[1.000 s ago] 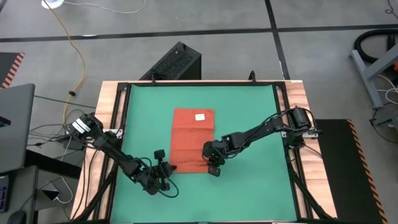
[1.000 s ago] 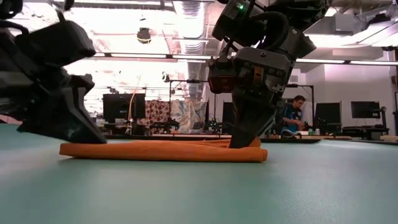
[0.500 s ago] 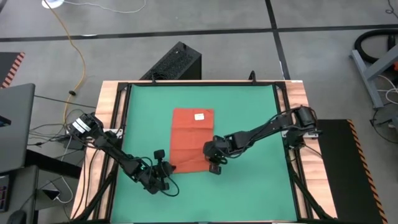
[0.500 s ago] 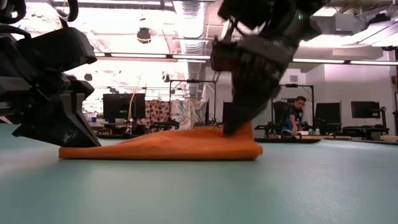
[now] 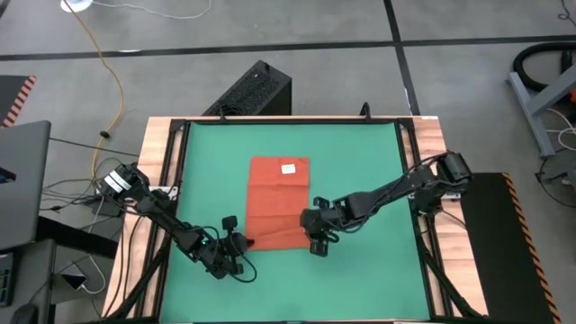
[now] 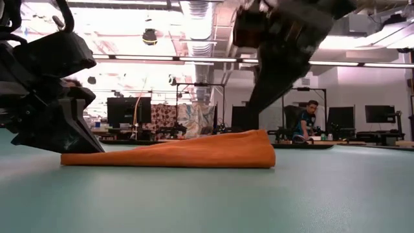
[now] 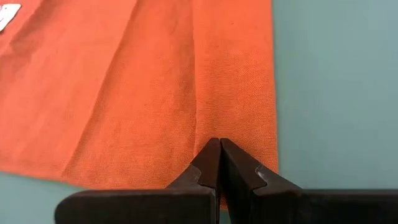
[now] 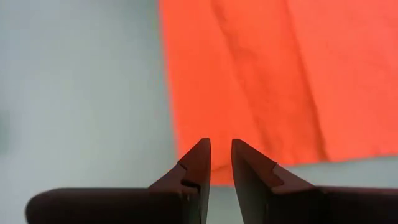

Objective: Roll towel
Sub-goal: Roll the orange towel

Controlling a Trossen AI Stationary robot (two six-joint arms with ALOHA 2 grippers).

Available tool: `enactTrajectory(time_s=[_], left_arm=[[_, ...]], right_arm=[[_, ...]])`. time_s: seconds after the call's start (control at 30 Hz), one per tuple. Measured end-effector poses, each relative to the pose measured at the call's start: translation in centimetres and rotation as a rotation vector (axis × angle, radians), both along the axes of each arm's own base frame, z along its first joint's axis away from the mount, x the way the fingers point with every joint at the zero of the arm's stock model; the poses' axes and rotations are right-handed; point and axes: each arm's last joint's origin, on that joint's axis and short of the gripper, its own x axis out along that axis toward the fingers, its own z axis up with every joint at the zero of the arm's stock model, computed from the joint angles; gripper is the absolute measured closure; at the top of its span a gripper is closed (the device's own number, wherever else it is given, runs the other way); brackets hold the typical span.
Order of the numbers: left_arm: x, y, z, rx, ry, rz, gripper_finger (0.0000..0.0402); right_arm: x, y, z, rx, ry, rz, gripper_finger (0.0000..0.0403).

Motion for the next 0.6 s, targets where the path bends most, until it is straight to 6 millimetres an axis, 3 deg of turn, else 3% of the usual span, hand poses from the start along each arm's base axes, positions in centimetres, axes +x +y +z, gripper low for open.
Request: enactTrajectory(time_s=[0.13,0.3,0.4,0.6], left_arm=[[0.2,-0.1,0.2,0.01,-0.015,-0.023,0.0401],[0.2,-0.2,0.2,0.02,-0.02,-0.038,0.0401],[0.2,-0.2,0.2,0.019,-0.021,-0.037,0.0401],[0.2,-0.2,0.2,0.014,-0.022,-0.034,0.0401]], right_arm=[[-0.3,1.8,0.1,-0.068,-0.04,0.033,0.0314],[-1.1,4.1,-0.2,-0.355,-0.173,0.105,0.0314],[-1.6,5.1,-0.7,-0.438,-0.266,0.136,0.0316],[-2.7,4.1,-3.0,-0.435,-0.273,0.028,0.0334]])
